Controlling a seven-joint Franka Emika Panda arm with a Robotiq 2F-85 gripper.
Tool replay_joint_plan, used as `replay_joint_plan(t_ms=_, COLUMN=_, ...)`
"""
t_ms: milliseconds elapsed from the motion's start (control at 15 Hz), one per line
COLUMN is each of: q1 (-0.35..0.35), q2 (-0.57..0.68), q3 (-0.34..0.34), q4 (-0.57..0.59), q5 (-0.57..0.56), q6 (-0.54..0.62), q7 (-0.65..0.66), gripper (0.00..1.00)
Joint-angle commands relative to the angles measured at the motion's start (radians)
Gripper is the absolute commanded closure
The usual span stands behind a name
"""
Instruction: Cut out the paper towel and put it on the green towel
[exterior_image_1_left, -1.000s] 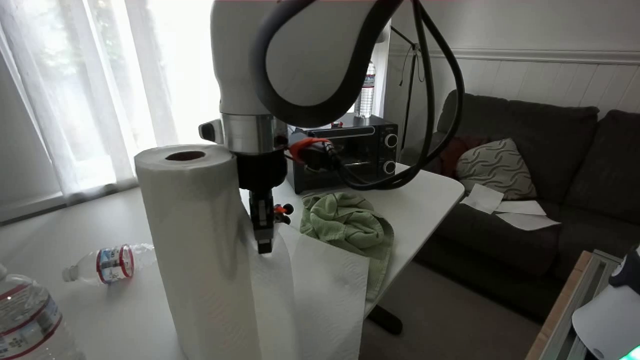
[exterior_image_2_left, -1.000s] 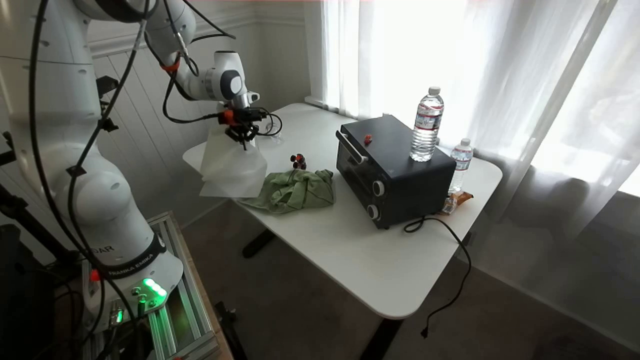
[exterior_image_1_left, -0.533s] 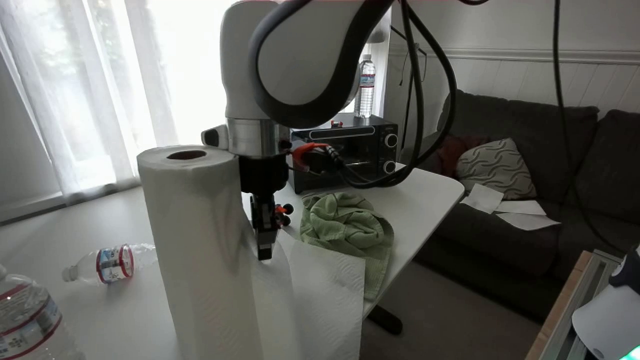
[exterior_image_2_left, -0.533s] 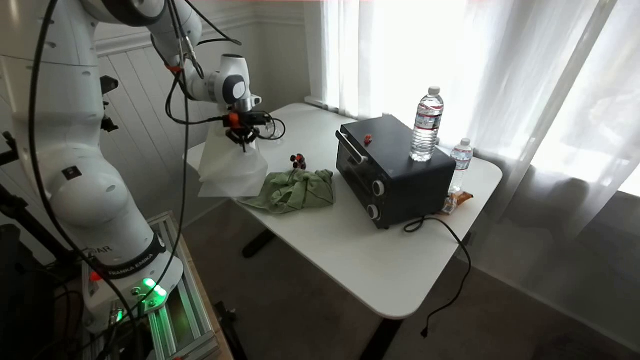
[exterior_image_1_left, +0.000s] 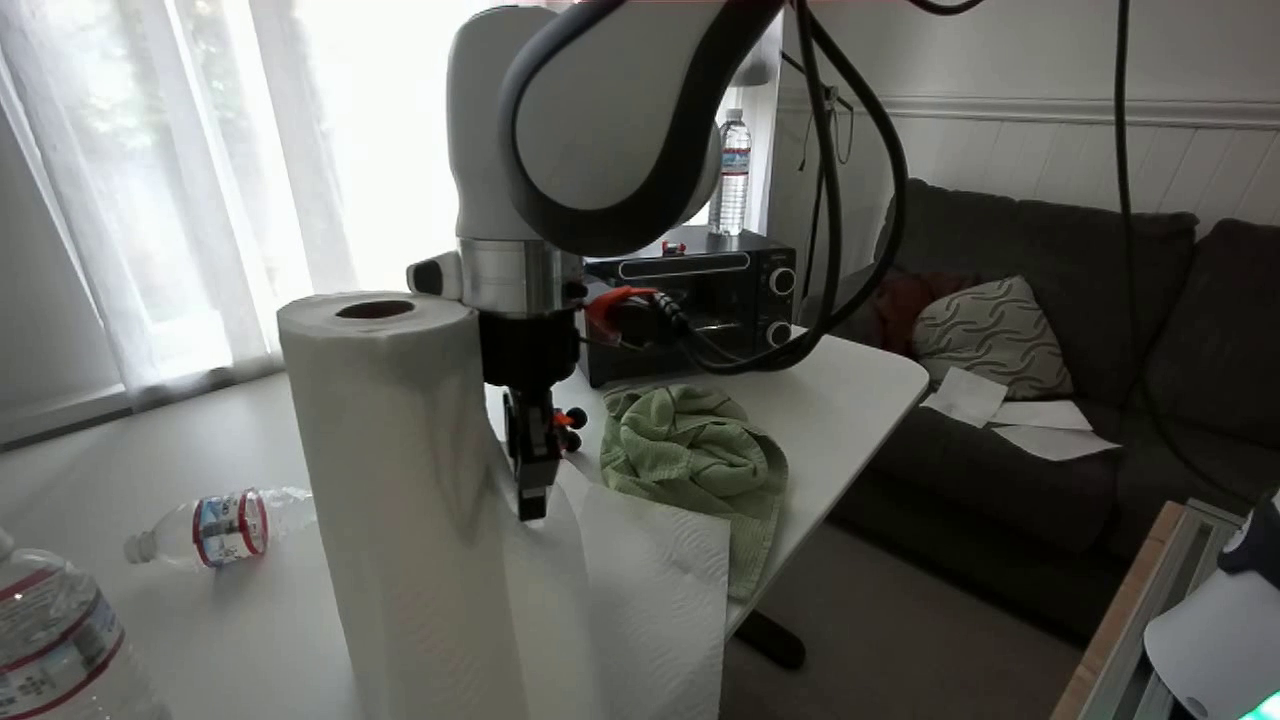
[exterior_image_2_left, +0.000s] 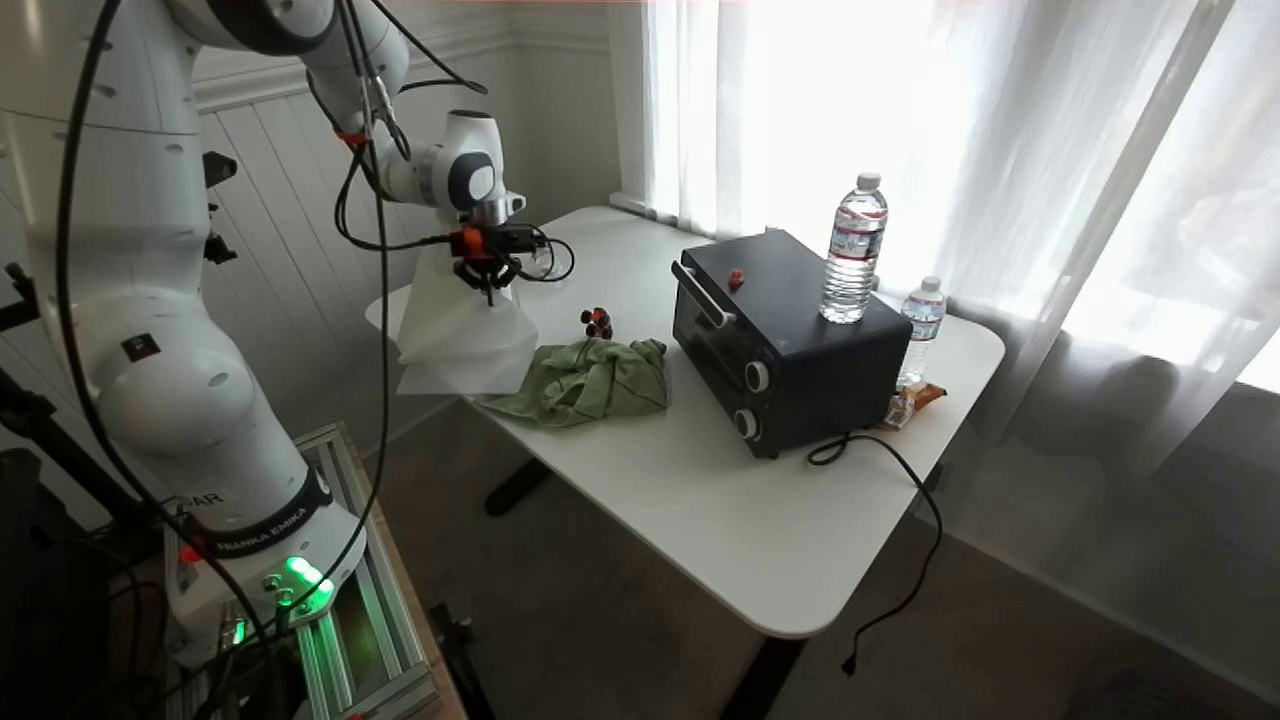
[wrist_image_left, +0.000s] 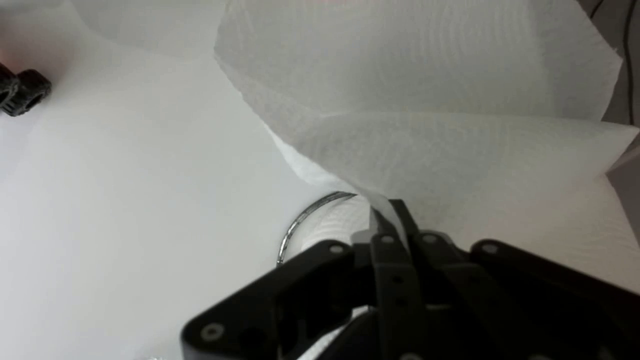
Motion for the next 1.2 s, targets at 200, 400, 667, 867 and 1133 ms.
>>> replay_joint_plan(t_ms=200, q1=-0.012, q2=0.062, q3=0.002, q4=0.025, q5=0.007, q6=0.004, q7=-0.027, gripper=1.00)
replay_joint_plan(t_ms=400, q1=-0.002, q2=0.094, q3=-0.009, q4=0.042, q5=-0.013, q6=-0.001, q7=-0.016, gripper=1.00)
replay_joint_plan(t_ms=667, q1=0.027, q2=0.143, q3=-0.051, q4=0.062, q5=-0.083, q6=-0.026, q7=0.025, gripper=1.00)
replay_joint_plan(t_ms=867, q1=0.033, q2=0.184, q3=-0.067, q4=0.075, q5=-0.118, q6=-0.032, q7=0.033, gripper=1.00)
replay_joint_plan(t_ms=1133, q1=0.045, q2=0.184, q3=-0.099, q4=0.082, q5=-0.166, q6=-0.052, q7=0.080, gripper=1.00)
